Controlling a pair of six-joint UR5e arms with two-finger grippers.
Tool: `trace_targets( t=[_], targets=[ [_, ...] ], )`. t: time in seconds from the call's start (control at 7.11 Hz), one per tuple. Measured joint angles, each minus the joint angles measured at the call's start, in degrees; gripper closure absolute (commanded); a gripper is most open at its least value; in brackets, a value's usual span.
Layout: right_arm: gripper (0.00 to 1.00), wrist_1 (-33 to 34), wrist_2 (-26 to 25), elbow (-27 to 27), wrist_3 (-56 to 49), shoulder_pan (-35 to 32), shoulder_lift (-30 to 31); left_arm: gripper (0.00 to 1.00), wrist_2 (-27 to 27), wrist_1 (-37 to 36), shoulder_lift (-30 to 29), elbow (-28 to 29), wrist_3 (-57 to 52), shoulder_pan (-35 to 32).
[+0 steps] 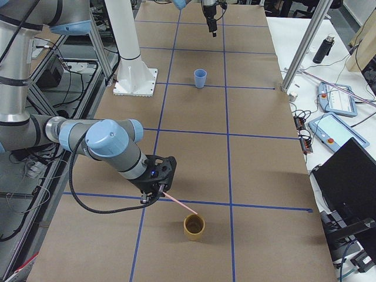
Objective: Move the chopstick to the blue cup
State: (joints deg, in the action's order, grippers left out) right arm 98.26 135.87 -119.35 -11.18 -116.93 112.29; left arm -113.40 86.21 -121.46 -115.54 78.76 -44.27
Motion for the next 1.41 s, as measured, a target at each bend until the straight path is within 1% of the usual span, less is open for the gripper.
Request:
trace_targets(
  t=[0.14,0.28,0.42,0.56,0.7,0.84,1.12,1.27,1.41],
  targets=[
    [1.0,5.0,0.3,-3.5,1.8,0.8,-1.5,0.02,-0.2,0.2,0.1,0.0,-0.7,-0.7],
    [1.0,8.5,1.5,-5.8,7.4,4.3,-3.9,0.02,-1.3,0.4,0.2,0.1,-3.0,-2.3],
    [1.0,9.9,3.3,-6.8,15.8,9.6,-7.6,0.02,-3.5,0.5,0.9,0.4,-6.5,-4.5],
    [1.0,10.4,4.4,-7.0,26.4,15.9,-13.4,0.02,-6.2,0.6,2.8,0.7,-12.1,-7.3],
    [1.0,10.6,4.9,-6.9,38.8,23.1,-20.6,0.02,-8.6,0.6,5.2,1.1,-19.0,-10.1],
    [1.0,10.6,5.0,-6.8,52.5,31.0,-28.4,0.02,-9.9,0.7,6.8,2.0,-23.8,-12.3],
    [1.0,10.6,4.0,-5.7,80.3,47.4,-44.3,0.02,-10.6,1.9,7.8,4.6,-27.4,-14.8],
    [1.0,10.6,3.0,-4.7,91.3,54.9,-51.2,0.02,-10.7,3.9,7.9,6.7,-27.9,-15.4],
    [1.0,10.5,1.7,-2.5,98.6,61.1,-57.2,0.02,-10.7,6.0,8.0,8.6,-28.0,-15.6]
  ],
)
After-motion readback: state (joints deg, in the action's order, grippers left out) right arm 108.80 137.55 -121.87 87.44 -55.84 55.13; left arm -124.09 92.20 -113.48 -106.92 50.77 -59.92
